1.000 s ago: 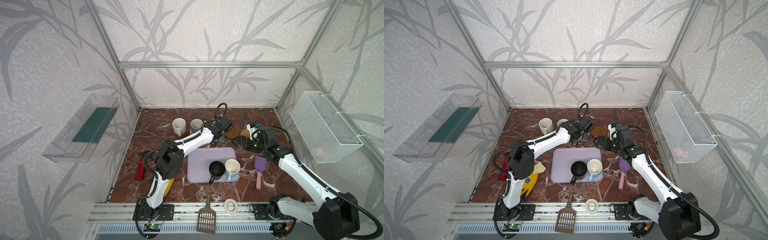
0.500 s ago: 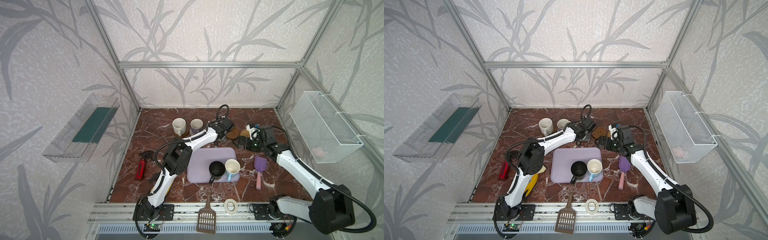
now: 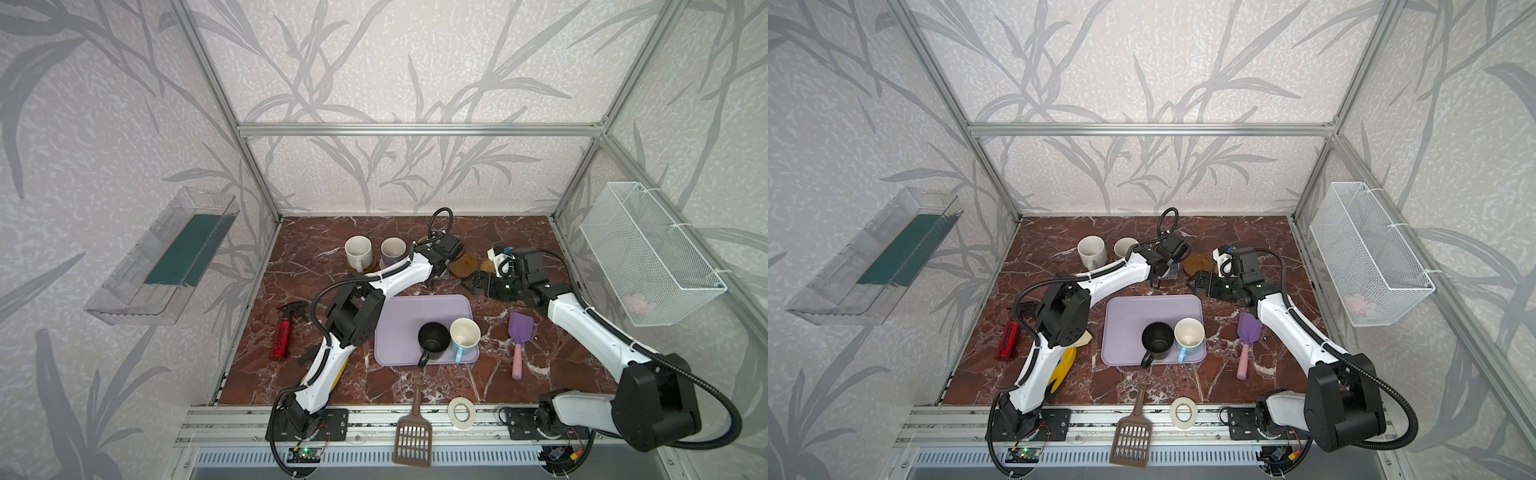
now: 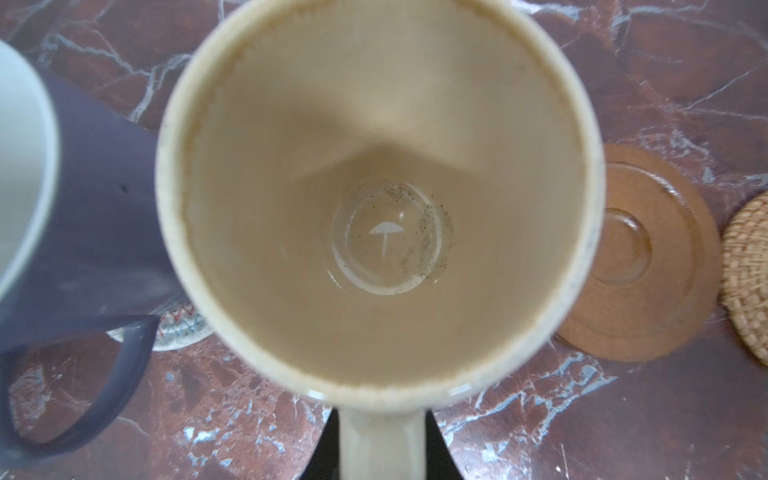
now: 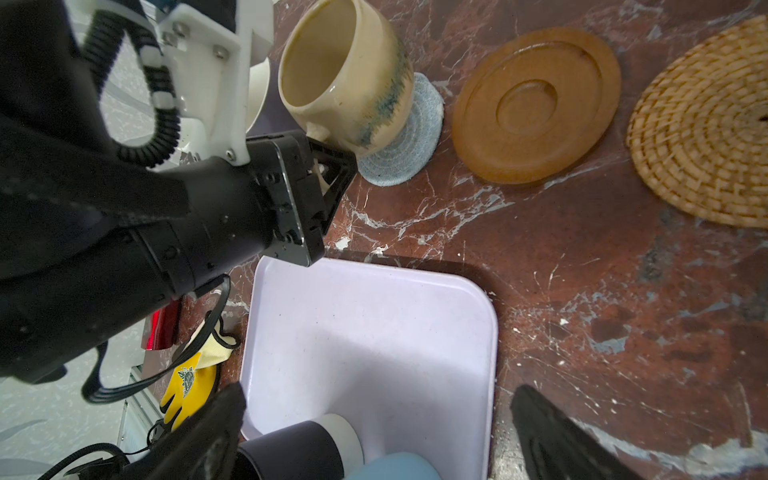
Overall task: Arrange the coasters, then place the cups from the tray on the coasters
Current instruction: 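Lower the beige glazed mug onto the blue knit coaster with the left gripper, then open the left gripper to release the beige mug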
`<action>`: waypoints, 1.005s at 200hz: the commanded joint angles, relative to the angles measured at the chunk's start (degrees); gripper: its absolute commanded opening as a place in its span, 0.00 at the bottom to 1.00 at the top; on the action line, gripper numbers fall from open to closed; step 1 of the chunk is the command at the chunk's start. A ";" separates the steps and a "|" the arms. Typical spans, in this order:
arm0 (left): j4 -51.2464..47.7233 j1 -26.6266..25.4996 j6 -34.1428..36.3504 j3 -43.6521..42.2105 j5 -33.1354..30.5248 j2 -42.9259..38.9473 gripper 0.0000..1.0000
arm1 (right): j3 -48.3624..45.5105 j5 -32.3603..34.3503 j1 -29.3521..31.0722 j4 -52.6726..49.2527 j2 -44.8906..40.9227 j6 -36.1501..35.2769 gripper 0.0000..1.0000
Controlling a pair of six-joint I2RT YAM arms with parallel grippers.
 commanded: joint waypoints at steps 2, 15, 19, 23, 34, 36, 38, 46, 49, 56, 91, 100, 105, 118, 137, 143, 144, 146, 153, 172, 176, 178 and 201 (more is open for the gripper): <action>4.07 0.15 -0.82 1.52 -1.91 -0.73 0.00 | 1.60 -0.83 -0.39 0.16 0.31 -0.82 0.99; 4.47 0.19 -1.02 1.17 -1.55 -0.63 0.00 | 1.59 -0.87 -0.39 0.25 0.41 -0.78 0.99; 4.56 0.15 -1.07 1.09 -1.35 -0.61 0.00 | 1.59 -0.95 -0.38 0.20 0.49 -0.78 0.99; 4.65 0.15 -1.04 1.08 -1.24 -0.61 0.00 | 1.59 -0.96 -0.39 0.23 0.57 -0.71 0.99; 4.48 0.15 -1.04 0.95 -1.15 -0.50 0.00 | 1.59 -1.14 -0.37 0.25 0.75 -0.68 0.99; 4.48 0.19 -1.03 0.92 -1.05 -0.54 0.00 | 1.59 -1.14 -0.35 0.30 0.76 -0.64 0.99; 4.48 0.17 -1.00 0.86 -0.98 -0.57 0.00 | 1.59 -1.14 -0.36 0.28 0.80 -0.68 0.99; 4.69 0.17 -1.06 0.42 -0.81 -0.75 0.00 | 1.59 -1.21 -0.38 0.26 0.93 -0.61 0.99; 4.82 0.18 -1.15 0.20 -0.81 -0.83 0.00 | 1.59 -1.22 -0.39 0.26 1.01 -0.58 0.99; 5.12 0.19 -1.23 -0.21 -0.75 -0.98 0.00 | 1.55 -1.30 -0.37 0.32 1.10 -0.55 0.99; 5.12 0.20 -1.27 -1.22 -0.70 -1.29 0.00 | 1.42 -1.58 -0.35 0.56 1.65 -0.27 0.99; 5.60 0.19 -1.39 -1.87 -0.75 -1.79 0.00 | 1.42 -1.58 -0.35 0.60 1.64 -0.28 0.99; 6.16 0.20 -1.30 -2.33 -0.72 -2.28 0.00 | 1.41 -1.58 -0.39 0.64 1.64 -0.33 0.99; 8.03 0.18 -0.79 -3.32 -0.49 -3.21 0.00 | 1.33 -1.49 -0.33 0.65 1.68 -0.31 0.99; 7.03 0.28 -0.40 -2.52 -1.09 -3.47 0.00 | 1.41 -1.44 -0.38 0.41 1.73 -0.40 0.99; 7.00 0.24 -0.38 -2.75 -1.24 -3.84 0.00 | 1.34 -1.40 -0.35 0.34 1.73 -0.35 0.99; 7.01 0.31 -0.38 -2.81 -1.26 -3.94 0.00 | 1.33 -1.40 -0.33 0.34 1.73 -0.39 0.99; 7.11 0.29 -0.38 -2.97 -1.27 -4.15 0.00 | 1.31 -1.40 -0.32 0.41 1.73 -0.42 0.99; 7.78 0.26 -0.33 -3.68 -1.19 -4.81 0.00 | 1.24 -1.40 -0.40 0.36 1.65 -0.38 0.99; 8.48 0.24 0.46 -4.53 -1.74 -6.42 0.00 | 1.07 -1.31 -0.37 0.35 1.73 -0.38 0.99; 8.43 0.28 0.72 -4.47 -1.84 -6.60 0.00 | 0.99 -1.32 -0.34 0.35 1.73 -0.42 0.99; 8.48 0.22 0.86 -4.50 -1.88 -6.77 0.00 | 0.94 -1.36 -0.36 0.36 1.73 -0.38 0.99; 8.27 0.27 1.03 -5.24 -2.03 -7.74 0.00 | 0.63 -1.40 -0.33 0.78 1.81 -0.04 0.99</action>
